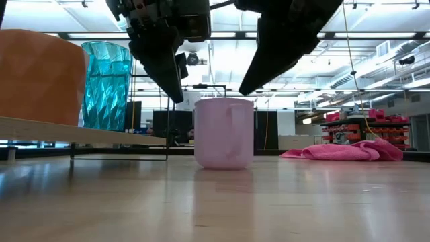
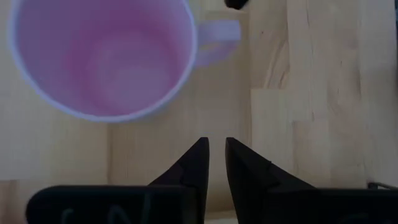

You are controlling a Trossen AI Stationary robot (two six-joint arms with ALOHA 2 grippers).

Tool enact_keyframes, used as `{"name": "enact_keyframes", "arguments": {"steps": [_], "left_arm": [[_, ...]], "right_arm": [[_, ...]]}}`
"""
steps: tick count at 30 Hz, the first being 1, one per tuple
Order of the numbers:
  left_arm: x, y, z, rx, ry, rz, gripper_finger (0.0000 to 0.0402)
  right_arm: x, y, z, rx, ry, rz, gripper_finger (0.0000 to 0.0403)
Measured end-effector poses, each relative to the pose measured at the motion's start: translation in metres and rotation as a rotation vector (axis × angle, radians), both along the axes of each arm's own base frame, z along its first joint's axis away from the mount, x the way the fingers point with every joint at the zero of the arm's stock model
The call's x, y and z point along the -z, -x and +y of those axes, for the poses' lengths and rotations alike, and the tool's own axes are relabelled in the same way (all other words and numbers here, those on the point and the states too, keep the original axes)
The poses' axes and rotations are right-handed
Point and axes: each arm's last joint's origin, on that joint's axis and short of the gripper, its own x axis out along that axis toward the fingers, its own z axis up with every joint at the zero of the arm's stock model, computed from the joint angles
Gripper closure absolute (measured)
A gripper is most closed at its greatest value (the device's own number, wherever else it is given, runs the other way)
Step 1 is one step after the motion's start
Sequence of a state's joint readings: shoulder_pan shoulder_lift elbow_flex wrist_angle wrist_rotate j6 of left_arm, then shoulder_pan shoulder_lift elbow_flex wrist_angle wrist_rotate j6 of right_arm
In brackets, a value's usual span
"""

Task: Stack small to large cups/mugs on shelf
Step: Put the light purple mug on the shelf

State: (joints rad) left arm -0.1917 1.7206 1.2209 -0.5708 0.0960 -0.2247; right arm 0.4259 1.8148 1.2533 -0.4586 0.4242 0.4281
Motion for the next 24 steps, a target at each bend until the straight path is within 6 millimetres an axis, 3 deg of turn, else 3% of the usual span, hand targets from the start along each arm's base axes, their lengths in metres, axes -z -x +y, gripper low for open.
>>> {"name": "enact_keyframes", "arguments": {"steps": [14, 24], "left_arm": [[0.017, -0.009, 0.011, -0.066, -0.079, 0.027, 0.0345], [0.006, -0.001, 0.012, -0.161, -0.020, 0.041, 0.0350]], "right_arm": [[-0.007, 0.024, 0.009, 0.060, -0.021, 0.087, 0.0390], [-0.006, 0.027, 0.004, 0.142, -0.030, 0.114, 0.0389]]}}
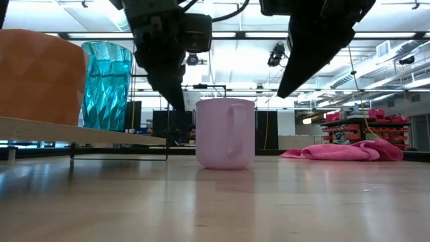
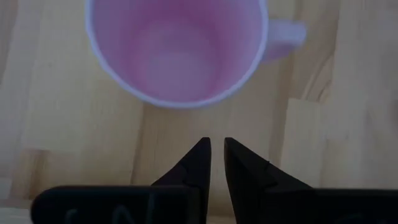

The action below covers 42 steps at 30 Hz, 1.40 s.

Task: Stack small to large cups/mugs on shelf
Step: Put the light purple mug on the shelf

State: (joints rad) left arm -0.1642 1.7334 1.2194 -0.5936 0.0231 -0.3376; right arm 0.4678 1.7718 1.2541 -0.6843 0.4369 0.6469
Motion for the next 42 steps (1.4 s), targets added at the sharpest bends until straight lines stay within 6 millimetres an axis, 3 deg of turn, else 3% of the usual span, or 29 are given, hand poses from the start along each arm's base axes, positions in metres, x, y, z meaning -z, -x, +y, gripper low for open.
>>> {"name": "enact_keyframes", "arguments": {"steps": [7, 13, 19, 27, 32, 42], "left_arm": [[-0.016, 0.011, 0.005, -0.058, 0.025, 0.002, 0.0340], [-0.026, 0.012, 0.023, -0.120, 0.036, -0.031, 0.0325], [-0.026, 0.013, 0.043, -0.180, 0.061, 0.000, 0.0306], [-0.025, 0.015, 0.045, -0.194, 0.090, 0.029, 0.0303], [-0.024, 0.015, 0.045, -0.177, 0.082, 0.029, 0.0305], [-0.040, 0.021, 0.046, -0.137, 0.070, -0.040, 0.0309]], "right_arm": [[0.002, 0.004, -0.003, 0.040, 0.004, 0.037, 0.0388], [0.002, 0.003, -0.007, 0.027, 0.032, 0.047, 0.0388], [0.002, -0.007, -0.031, 0.032, 0.067, 0.073, 0.0385], [0.003, -0.015, -0.066, 0.062, 0.096, 0.125, 0.0325], [0.001, -0.012, -0.072, 0.076, 0.100, 0.156, 0.0292], [-0.049, -0.012, -0.086, 0.043, -0.012, -0.110, 0.0287]]}}
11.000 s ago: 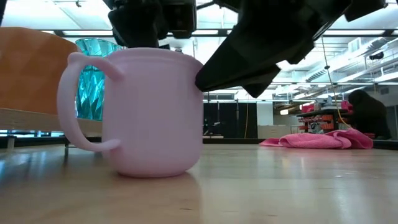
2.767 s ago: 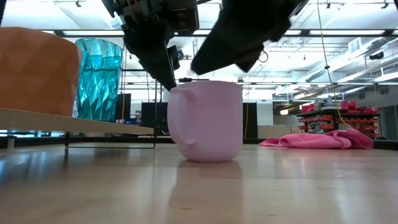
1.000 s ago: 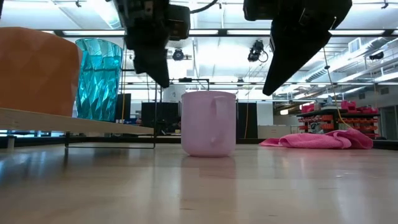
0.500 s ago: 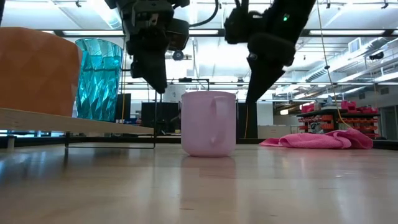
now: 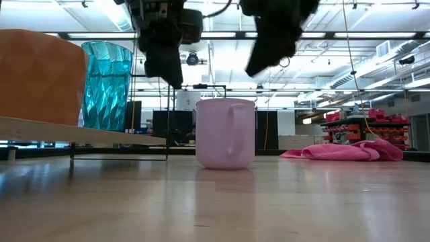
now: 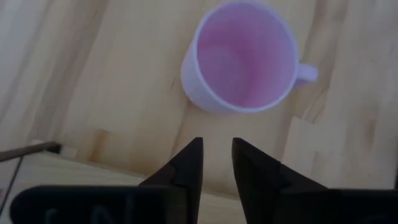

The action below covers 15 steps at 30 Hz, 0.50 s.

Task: Stack small to large cups/mugs on shelf
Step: Put the light purple mug on the shelf

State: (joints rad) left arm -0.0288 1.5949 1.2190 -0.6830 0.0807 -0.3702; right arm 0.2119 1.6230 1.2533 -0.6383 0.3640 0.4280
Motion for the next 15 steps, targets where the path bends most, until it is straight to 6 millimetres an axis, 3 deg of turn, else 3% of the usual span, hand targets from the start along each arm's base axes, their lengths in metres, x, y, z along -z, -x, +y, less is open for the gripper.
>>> {"name": "enact_keyframes", "arguments": {"steps": [6, 15], "left_arm": [[-0.024, 0.012, 0.000, 0.014, -0.006, -0.085, 0.0316], [-0.042, 0.022, 0.000, 0.022, -0.012, -0.155, 0.0311]], "right_arm": [[-0.006, -0.006, -0.020, -0.029, -0.101, -0.036, 0.0288], [0.010, -0.015, -0.033, -0.054, -0.206, 0.013, 0.0288]]}}
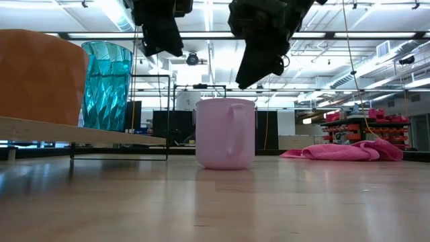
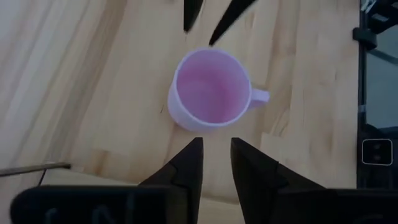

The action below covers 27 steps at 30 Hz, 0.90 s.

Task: Stack small to large cups/mugs on shelf
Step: Put the light purple mug on the shelf

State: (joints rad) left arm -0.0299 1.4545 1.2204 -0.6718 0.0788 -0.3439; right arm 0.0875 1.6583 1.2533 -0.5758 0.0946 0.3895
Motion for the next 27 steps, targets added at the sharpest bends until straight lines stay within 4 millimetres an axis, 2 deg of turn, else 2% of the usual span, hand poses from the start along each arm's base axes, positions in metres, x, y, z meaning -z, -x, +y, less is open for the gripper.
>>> {"name": "enact_keyframes", "arguments": {"steps": [9, 27], "left_arm": [[0.0010, 0.0001, 0.0000, 0.013, -0.010, 0.005, 0.0320], [0.0017, 0.0007, -0.0006, 0.027, -0.020, 0.013, 0.0323]], "right_arm": [[0.0069, -0.0005, 0.0007, -0.009, -0.017, 0.041, 0.0288], [0.0086, -0.0004, 0.0032, -0.006, -0.023, 0.035, 0.0289]]}}
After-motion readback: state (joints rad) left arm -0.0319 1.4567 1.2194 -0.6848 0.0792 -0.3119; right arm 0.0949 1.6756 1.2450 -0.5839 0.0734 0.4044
